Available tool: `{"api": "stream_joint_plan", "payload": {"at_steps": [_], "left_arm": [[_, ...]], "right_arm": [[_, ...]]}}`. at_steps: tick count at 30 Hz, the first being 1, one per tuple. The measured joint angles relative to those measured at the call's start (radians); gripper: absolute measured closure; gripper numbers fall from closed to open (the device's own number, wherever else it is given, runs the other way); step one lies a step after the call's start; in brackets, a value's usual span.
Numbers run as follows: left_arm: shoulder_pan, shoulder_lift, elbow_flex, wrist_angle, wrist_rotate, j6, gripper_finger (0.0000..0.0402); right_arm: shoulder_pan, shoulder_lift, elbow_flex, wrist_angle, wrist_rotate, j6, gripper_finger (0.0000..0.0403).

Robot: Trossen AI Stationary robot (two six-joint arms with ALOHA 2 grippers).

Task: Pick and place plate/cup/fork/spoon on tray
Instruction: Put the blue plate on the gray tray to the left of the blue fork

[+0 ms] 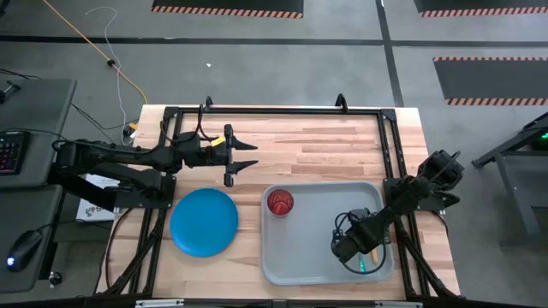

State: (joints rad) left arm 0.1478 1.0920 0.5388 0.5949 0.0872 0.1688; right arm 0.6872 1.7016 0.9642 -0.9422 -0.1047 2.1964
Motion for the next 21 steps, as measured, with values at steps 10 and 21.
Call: {"api": "stream_joint_plan", "payload": {"at_steps": [10,21], "left_arm": [[0.000,0.000,0.000,0.000,0.000,0.001,0.0218],[0.000,0.000,0.000,-0.017,0.000,0.000,0.0218]], "right_arm": [[0.000,-0.044,0.043,-0.096,0.046,-0.126,0.0300],[-0.012,-0.191,0.112,-0.116,0.521,-0.218,0.0210]]}}
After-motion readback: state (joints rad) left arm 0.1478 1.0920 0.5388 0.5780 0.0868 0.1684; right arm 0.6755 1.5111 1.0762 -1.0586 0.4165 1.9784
